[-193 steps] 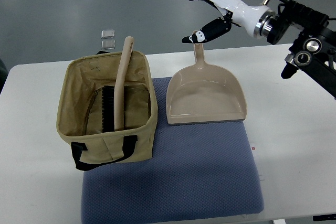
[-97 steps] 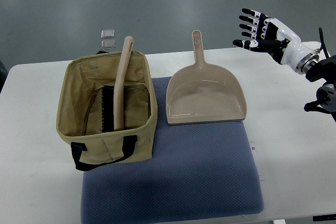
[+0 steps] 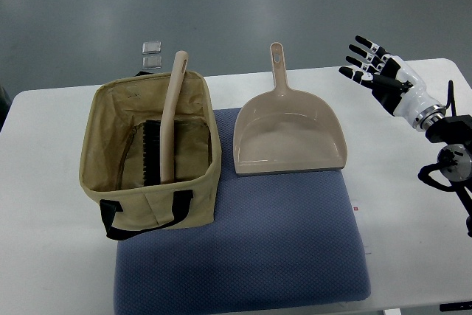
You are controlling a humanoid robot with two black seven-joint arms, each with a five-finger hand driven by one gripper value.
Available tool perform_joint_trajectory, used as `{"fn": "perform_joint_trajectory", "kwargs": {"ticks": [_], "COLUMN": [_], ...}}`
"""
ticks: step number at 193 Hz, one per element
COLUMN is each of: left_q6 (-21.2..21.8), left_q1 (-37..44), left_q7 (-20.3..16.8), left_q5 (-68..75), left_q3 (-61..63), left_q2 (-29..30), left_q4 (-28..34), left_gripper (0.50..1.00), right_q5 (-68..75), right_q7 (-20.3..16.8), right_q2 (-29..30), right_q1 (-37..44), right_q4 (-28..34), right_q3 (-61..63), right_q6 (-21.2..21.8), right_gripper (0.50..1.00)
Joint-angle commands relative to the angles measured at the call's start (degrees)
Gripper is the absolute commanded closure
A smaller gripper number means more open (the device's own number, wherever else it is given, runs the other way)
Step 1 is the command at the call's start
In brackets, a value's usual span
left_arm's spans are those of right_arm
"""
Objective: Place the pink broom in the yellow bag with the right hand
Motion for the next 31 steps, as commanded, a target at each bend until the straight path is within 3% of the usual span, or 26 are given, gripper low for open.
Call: {"fn": "perform_joint_trajectory", "kwargs": {"ticks": [1, 31], "left_q6": [0.01, 0.01], "left_q1": [-0.01, -0.01], "left_q7": [0.0, 0.0], "left_q5": [0.0, 0.0], "left_q3": [0.0, 0.0], "left_q2": [0.0, 0.0], "left_q4": [0.0, 0.0], "left_gripper": [0.5, 0.5], "right_q5": [0.01, 0.01], "right_q7": [0.0, 0.0], "right_q2": [0.56, 1.09], "right_q1": [-0.44, -0.61], "right_q4": [0.0, 0.0], "right_q3": [0.31, 0.31], "right_q6": [0.0, 0.17], "right_gripper": [0.589, 0.572]}}
